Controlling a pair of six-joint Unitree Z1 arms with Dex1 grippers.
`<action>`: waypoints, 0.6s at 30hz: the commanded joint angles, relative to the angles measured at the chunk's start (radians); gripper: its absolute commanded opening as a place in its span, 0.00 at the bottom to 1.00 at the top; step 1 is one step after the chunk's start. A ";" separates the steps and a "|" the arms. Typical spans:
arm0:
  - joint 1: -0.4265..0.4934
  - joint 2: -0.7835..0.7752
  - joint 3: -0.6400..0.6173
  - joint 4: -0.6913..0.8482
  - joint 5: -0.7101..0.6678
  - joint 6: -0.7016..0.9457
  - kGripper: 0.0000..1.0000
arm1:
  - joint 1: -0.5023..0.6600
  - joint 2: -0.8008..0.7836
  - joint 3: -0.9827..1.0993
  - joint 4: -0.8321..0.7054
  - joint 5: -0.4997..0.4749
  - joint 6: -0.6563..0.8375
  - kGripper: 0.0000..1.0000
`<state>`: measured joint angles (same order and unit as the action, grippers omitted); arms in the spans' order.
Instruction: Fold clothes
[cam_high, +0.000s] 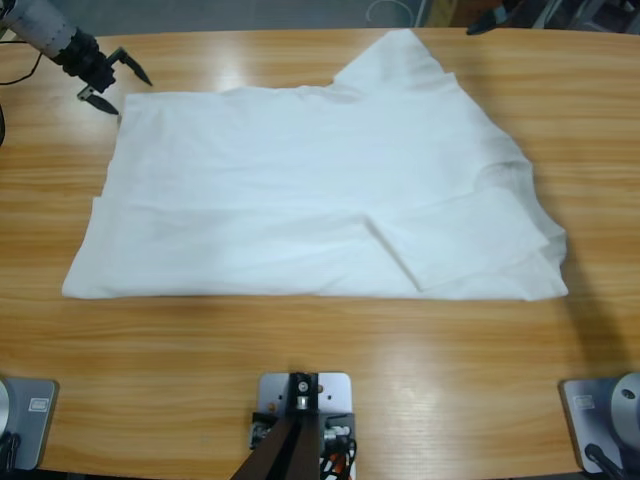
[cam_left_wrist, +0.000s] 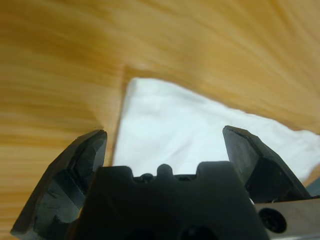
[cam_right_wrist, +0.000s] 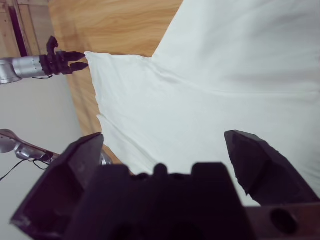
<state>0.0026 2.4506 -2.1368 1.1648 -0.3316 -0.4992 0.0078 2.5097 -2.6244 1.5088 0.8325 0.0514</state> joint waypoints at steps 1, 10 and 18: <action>0.008 0.105 -0.065 0.036 0.013 -0.006 0.89 | 0.014 0.060 -0.149 0.041 -0.015 -0.014 1.00; -0.009 0.156 -0.171 0.096 0.005 -0.006 0.89 | 0.014 0.054 -0.153 0.044 -0.016 -0.015 1.00; -0.062 0.187 -0.243 0.168 0.005 -0.010 0.87 | 0.014 0.049 -0.155 0.045 -0.016 -0.016 1.00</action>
<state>-0.0212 2.5454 -2.3419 1.2754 -0.3249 -0.4992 0.0119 2.5097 -2.6244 1.5088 0.8324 0.0490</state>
